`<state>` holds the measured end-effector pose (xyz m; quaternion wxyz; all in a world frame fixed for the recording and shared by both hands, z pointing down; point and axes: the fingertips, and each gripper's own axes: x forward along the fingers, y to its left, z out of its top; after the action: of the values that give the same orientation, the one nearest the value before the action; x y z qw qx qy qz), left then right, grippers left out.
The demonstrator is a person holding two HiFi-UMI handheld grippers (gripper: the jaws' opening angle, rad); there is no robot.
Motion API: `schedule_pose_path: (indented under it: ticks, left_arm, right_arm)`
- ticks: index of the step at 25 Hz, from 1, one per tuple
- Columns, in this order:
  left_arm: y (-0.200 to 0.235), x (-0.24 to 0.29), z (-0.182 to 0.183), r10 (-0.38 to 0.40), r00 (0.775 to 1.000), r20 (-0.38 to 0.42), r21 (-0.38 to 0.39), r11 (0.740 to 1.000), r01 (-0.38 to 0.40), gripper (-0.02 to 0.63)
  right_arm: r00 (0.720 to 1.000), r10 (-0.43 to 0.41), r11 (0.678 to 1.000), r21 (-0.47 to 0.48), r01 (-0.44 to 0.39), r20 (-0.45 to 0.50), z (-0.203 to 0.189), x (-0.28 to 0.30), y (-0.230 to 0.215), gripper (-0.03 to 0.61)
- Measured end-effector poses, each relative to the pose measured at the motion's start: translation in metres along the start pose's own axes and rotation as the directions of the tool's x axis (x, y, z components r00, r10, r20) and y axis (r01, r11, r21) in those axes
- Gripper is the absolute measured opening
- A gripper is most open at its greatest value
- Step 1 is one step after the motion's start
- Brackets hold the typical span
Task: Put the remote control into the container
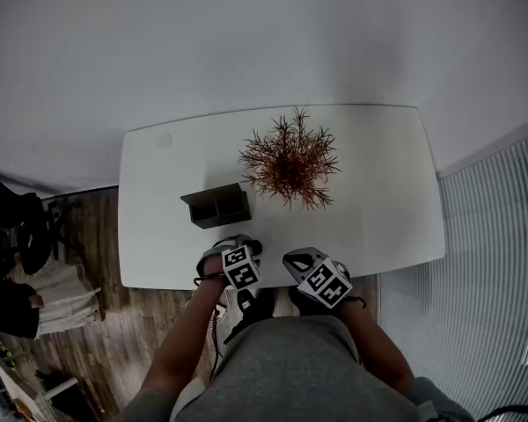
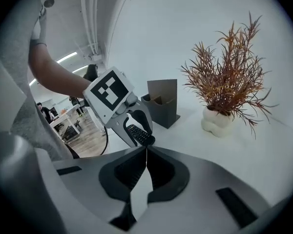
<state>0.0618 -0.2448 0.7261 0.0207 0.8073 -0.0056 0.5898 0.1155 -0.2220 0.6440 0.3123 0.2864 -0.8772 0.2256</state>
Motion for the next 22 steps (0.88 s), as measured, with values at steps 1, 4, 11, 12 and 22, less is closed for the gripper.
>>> schedule_pose_path:
  ticks: [1, 4, 11, 12, 22]
  left_arm:
    - [0.001, 0.003, 0.000, 0.000, 1.000, -0.011, 0.010, 1.000, 0.000, 0.243]
    - [0.004, 0.010, -0.003, 0.011, 0.999, -0.039, 0.045, 0.999, -0.009, 0.242]
    - [0.011, 0.015, -0.005, 0.023, 0.997, -0.067, 0.063, 0.998, -0.019, 0.242]
    - [0.011, 0.014, -0.005, 0.023, 0.998, -0.065, 0.058, 0.998, -0.020, 0.242]
    - [0.007, 0.021, -0.012, 0.007, 0.997, -0.081, 0.039, 0.999, -0.004, 0.244]
  right_arm:
    - [1.000, -0.001, 1.000, 0.005, 0.001, 0.000, -0.002, 0.000, 0.000, 0.018]
    - [1.000, -0.003, 1.000, 0.018, 0.003, -0.005, -0.007, -0.001, 0.001, 0.018]
    - [1.000, -0.011, 1.000, 0.013, 0.011, -0.017, -0.014, -0.001, -0.001, 0.018]
    - [1.000, -0.012, 1.000, 0.010, 0.012, -0.017, -0.014, -0.001, -0.001, 0.018]
    - [1.000, -0.009, 1.000, 0.013, 0.010, -0.021, -0.014, -0.001, 0.000, 0.018]
